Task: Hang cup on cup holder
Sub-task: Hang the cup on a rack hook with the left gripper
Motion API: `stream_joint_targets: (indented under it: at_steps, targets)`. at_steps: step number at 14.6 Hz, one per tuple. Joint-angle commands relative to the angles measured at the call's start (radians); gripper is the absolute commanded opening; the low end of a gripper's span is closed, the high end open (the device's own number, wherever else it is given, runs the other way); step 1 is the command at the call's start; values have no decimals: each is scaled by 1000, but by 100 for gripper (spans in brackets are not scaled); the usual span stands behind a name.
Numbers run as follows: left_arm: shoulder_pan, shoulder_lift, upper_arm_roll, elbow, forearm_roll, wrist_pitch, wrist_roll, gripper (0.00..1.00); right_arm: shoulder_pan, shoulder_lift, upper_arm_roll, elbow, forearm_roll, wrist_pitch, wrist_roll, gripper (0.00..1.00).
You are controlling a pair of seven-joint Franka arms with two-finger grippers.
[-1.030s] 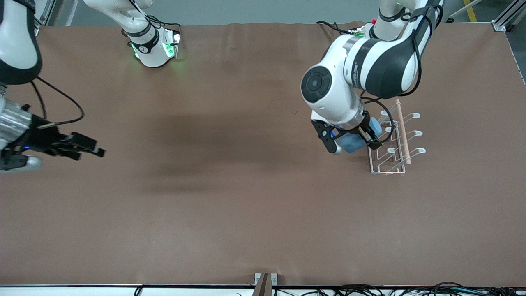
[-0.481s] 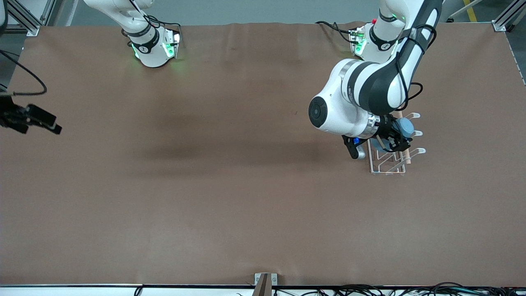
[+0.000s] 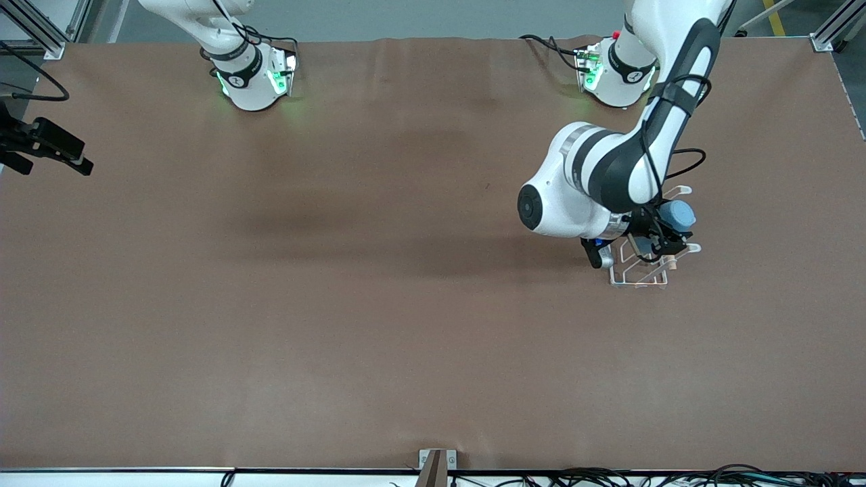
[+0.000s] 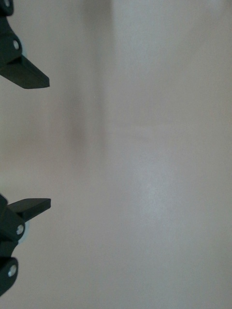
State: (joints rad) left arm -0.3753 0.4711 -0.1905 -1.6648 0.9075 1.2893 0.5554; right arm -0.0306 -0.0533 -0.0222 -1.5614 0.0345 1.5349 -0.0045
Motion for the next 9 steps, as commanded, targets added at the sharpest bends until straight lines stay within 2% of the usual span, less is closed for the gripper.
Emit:
stream_joint_targets:
  at_steps: [1,9]
  targets:
    - [-7,33,-4,-6,45,-10,12,42,27,-10,-36,7,-16,4,-6,100]
    - [-7,93,-4,-4,97,-10,5,42,29,-5,-35,0,-16,-12,-8,100]
